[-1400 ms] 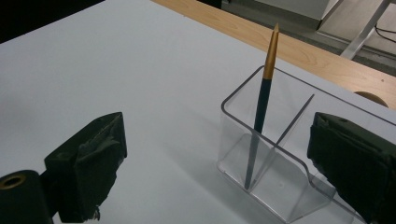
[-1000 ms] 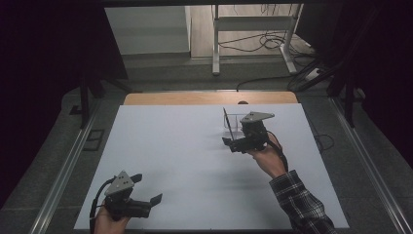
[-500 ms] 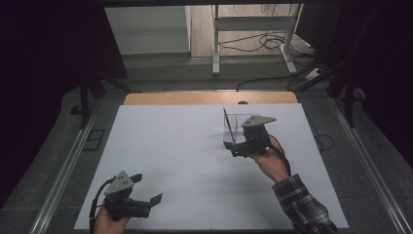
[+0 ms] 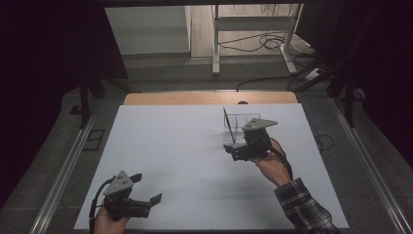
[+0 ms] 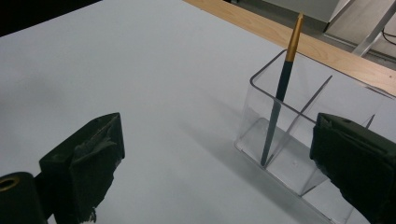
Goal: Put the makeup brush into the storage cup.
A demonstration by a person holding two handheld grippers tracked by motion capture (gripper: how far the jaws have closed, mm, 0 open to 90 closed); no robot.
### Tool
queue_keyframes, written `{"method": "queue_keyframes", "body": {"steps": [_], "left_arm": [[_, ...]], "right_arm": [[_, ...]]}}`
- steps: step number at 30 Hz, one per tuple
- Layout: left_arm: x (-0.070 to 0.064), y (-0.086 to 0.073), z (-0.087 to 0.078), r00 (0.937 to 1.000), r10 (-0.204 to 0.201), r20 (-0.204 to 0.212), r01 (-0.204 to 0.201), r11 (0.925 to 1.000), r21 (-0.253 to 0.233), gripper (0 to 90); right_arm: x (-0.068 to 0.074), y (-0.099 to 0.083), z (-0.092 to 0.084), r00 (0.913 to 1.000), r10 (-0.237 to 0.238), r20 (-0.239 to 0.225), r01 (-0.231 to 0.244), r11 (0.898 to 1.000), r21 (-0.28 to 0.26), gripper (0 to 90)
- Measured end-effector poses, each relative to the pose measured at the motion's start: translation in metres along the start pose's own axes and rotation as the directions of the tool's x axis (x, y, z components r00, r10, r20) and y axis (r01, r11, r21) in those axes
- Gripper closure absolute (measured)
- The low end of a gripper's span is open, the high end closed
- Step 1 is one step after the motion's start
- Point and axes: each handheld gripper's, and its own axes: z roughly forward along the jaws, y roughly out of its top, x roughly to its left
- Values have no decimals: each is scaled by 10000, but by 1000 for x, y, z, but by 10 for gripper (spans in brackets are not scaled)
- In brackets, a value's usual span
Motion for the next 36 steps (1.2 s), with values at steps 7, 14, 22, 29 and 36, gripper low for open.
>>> {"method": "queue_keyframes", "body": {"steps": [7, 14, 22, 29, 36], "left_arm": [[0, 0, 0, 10000, 23, -5, -23, 10000, 9, 12], [0, 0, 0, 10000, 35, -25, -35, 10000, 1, 12], [-1, 0, 0, 10000, 53, -32, -53, 10000, 16, 12], [-1, 0, 0, 10000, 63, -44, -63, 10000, 25, 12], [-1, 0, 0, 10000, 81, -43, -81, 10000, 35, 12]], "right_arm": [[2, -3, -4, 10000, -40, 21, 40, 10000, -4, 28], [4, -6, -8, 10000, -80, 39, 80, 10000, 21, 28], [5, -9, -14, 10000, -88, 35, 88, 10000, -1, 28], [7, -13, -19, 9999, -118, 50, 118, 9999, 21, 28], [8, -16, -25, 10000, -84, 11, 84, 9999, -65, 28]]}}
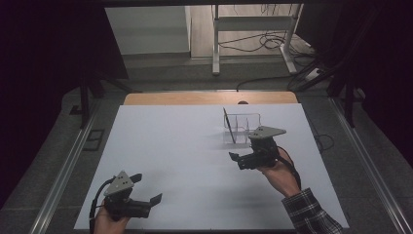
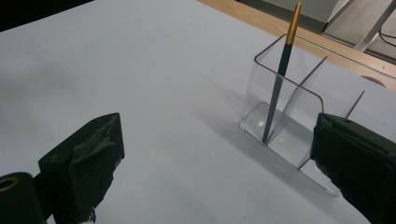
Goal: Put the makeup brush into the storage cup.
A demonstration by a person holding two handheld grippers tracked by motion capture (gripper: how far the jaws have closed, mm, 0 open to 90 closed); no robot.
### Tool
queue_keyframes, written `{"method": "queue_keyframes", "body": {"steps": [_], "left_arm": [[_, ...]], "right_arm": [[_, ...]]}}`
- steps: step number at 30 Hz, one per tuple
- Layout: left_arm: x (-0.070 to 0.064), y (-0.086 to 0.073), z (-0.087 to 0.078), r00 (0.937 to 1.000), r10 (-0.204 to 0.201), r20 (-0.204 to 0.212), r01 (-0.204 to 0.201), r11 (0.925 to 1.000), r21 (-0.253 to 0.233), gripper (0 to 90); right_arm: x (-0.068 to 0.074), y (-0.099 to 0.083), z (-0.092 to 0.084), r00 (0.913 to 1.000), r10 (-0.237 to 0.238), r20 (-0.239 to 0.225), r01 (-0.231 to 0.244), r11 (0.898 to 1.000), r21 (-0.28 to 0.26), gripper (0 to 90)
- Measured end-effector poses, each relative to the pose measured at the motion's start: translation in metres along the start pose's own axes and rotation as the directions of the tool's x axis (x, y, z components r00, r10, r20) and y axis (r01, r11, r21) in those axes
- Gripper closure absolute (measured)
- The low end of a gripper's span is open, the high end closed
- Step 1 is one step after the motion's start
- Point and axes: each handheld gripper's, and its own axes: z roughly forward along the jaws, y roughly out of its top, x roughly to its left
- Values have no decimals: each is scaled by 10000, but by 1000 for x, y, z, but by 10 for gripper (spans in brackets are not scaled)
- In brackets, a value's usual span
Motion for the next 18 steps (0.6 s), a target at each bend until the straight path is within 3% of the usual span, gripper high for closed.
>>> {"method": "queue_keyframes", "body": {"steps": [18], "left_arm": [[0, 0, 0, 10000, 24, 6, -24, 10000, 22, 12]], "right_arm": [[5, -8, -12, 9999, -92, -62, 92, 9999, -86, 23]]}}
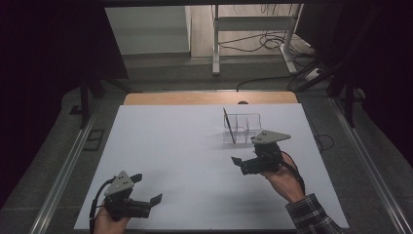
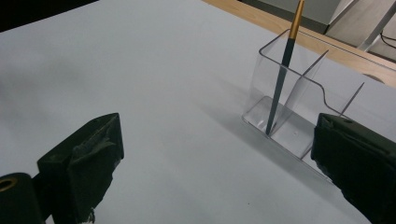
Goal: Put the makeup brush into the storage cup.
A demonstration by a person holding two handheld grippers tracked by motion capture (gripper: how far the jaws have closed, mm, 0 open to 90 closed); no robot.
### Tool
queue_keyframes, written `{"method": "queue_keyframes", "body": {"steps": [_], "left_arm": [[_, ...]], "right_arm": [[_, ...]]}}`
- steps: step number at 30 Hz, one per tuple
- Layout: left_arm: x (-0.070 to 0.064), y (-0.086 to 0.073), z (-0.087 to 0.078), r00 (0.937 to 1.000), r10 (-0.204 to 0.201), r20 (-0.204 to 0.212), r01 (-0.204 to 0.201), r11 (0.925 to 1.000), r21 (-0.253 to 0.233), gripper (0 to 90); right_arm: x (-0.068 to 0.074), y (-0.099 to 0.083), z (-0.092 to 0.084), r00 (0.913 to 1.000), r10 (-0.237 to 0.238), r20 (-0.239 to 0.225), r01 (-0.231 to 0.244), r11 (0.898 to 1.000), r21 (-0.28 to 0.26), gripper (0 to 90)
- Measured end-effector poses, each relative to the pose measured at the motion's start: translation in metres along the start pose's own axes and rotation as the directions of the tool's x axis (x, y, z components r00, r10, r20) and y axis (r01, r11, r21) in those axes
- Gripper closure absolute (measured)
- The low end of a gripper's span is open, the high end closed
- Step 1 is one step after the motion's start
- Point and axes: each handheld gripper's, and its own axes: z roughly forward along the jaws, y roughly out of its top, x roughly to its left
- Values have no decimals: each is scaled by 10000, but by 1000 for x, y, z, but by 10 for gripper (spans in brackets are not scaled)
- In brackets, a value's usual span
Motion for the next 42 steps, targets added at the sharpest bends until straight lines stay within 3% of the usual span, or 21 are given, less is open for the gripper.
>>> {"method": "queue_keyframes", "body": {"steps": [42], "left_arm": [[0, 0, 1, 10000, -6, 24, 6, 10000, 25, 12]], "right_arm": [[4, -21, -24, 9998, 212, -68, -212, 9998, 1, 0]]}}
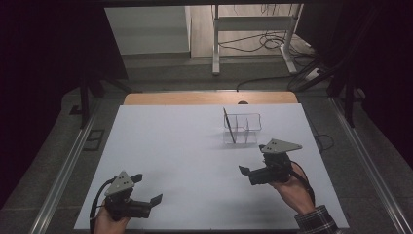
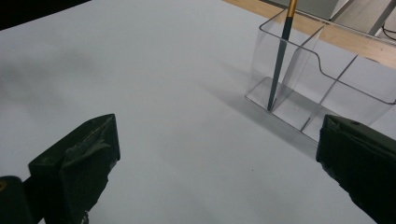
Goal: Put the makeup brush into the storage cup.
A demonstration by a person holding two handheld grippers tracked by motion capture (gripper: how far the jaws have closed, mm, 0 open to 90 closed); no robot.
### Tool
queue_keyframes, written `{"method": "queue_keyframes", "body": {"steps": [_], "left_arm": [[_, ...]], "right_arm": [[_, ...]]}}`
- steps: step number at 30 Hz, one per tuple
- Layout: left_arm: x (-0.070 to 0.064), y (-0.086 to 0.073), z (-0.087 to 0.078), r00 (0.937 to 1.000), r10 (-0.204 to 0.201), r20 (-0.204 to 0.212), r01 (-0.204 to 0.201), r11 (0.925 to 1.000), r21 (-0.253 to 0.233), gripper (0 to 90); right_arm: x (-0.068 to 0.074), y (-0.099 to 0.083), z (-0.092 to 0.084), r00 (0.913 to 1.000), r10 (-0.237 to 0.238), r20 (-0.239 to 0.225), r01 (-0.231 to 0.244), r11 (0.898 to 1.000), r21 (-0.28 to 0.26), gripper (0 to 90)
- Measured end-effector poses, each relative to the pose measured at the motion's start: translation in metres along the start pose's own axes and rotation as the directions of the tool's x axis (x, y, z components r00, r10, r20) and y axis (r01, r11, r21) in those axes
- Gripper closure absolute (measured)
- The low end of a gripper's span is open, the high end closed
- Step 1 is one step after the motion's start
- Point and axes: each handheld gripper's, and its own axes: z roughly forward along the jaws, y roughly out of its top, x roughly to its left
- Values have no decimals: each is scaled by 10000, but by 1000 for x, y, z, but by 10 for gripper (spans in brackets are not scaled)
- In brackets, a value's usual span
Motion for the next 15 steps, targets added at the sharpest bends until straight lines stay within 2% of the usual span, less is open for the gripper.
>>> {"method": "queue_keyframes", "body": {"steps": [15], "left_arm": [[0, 0, 0, 10000, 16, -18, -16, 10000, 0, 13]], "right_arm": [[1, -7, -11, 9999, 93, 68, -93, 9999, -79, 0]]}}
